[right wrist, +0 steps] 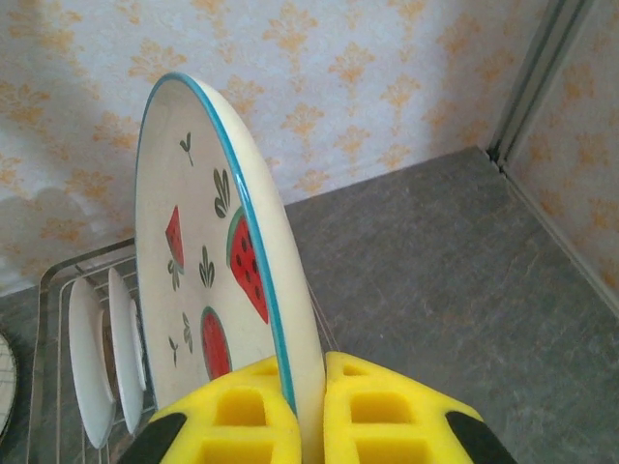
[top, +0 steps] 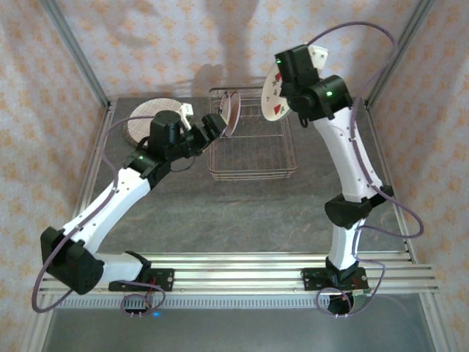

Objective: Unload the plates from the dish rack

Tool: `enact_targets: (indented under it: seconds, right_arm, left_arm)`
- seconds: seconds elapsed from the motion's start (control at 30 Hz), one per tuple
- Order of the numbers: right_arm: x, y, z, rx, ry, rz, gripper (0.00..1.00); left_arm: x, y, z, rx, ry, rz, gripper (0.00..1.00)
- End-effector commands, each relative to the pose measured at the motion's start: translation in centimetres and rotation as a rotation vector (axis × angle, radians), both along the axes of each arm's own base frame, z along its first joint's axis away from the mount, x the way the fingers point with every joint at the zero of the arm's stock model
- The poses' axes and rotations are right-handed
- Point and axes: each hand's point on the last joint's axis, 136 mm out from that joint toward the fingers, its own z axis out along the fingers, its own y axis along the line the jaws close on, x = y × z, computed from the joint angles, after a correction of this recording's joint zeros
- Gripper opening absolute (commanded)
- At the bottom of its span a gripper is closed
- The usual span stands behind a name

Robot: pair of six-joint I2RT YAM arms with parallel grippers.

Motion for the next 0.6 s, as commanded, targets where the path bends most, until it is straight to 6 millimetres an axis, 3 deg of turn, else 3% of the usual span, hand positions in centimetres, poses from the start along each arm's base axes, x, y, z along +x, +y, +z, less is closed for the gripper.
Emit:
enact_targets:
  seconds: [0.0, 0.33, 0.57]
  right_arm:
    - [-2.0, -1.3, 2.8, 0.189, -0.06, 0.005, 0.0]
    - [-4.1, -2.6, 1.8, 0.405, 0.014, 0.052, 0.0]
    - [-4.3, -2.2, 0.4, 0.546, 0.054, 0.101, 0.0]
  left_arm:
    - [0.9, -3.2, 2.3, -0.118, -0.013, -0.076, 0.88]
    - [3.3, -9.8, 0.9, -0.252, 0.1, -0.195, 0.84]
    - [4.1, -11.9, -0.1, -0.306, 0.148, -0.22, 0.75]
